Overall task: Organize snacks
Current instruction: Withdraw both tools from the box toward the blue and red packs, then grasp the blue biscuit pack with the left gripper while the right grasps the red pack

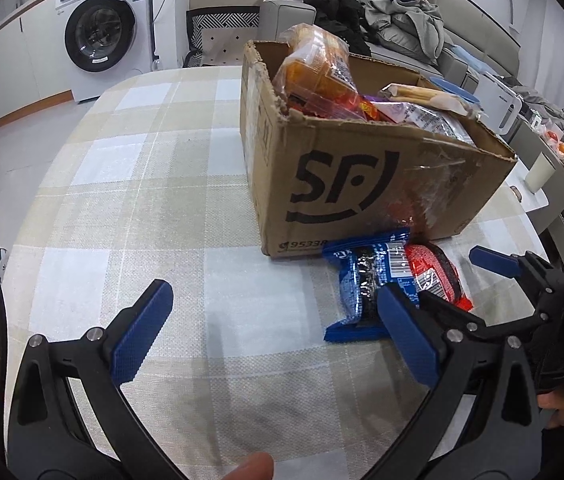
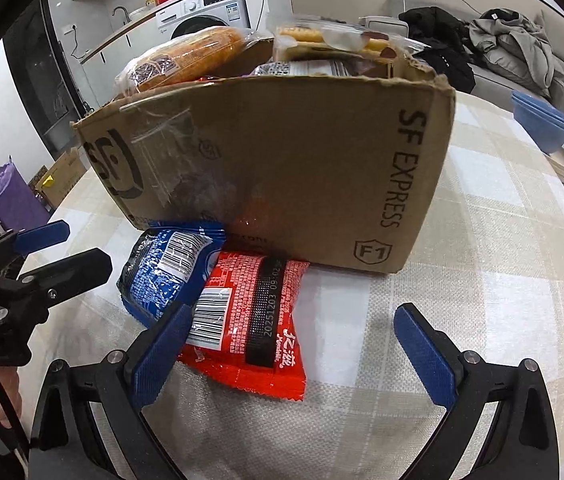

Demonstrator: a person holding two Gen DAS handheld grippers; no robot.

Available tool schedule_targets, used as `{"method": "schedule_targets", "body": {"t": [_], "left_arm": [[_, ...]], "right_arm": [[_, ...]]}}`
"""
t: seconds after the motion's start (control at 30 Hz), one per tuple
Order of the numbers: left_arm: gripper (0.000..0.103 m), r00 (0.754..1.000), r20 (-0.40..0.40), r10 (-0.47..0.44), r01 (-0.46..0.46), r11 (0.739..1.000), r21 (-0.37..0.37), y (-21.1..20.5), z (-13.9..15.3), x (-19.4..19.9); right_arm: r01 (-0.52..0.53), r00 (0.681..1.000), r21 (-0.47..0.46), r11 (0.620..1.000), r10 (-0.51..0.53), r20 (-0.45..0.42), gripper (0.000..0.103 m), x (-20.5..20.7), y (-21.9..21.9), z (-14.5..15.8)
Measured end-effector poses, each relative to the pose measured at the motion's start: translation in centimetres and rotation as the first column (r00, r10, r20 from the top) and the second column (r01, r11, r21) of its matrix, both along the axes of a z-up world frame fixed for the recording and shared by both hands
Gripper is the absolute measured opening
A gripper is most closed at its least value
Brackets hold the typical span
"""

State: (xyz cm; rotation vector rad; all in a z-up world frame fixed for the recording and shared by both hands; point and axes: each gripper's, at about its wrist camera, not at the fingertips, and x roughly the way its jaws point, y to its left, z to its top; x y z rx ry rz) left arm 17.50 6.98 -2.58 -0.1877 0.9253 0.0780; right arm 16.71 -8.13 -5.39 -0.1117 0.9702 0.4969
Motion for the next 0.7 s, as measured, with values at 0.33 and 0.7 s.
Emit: {"method": "schedule_targets", "body": {"t": [0.33,0.7], "left_arm": [[0.102,1.0,-0.011,-0.004,0.004,1.0,0.002,-0.7,-0.4,-0.1],[0.102,1.0,-0.014,0.012,-0.013,1.0,-0.005,-0.3,-0.7,-0.4]], "right_arm": [[0.01,1.0,-0.02,1.0,-0.01,0.006,0.102,0.7,0.3,-0.2],[-0.032,0.999,-0.007,0.999,0.032,0.022,0.071,-0.5,1.2,0.2]]}}
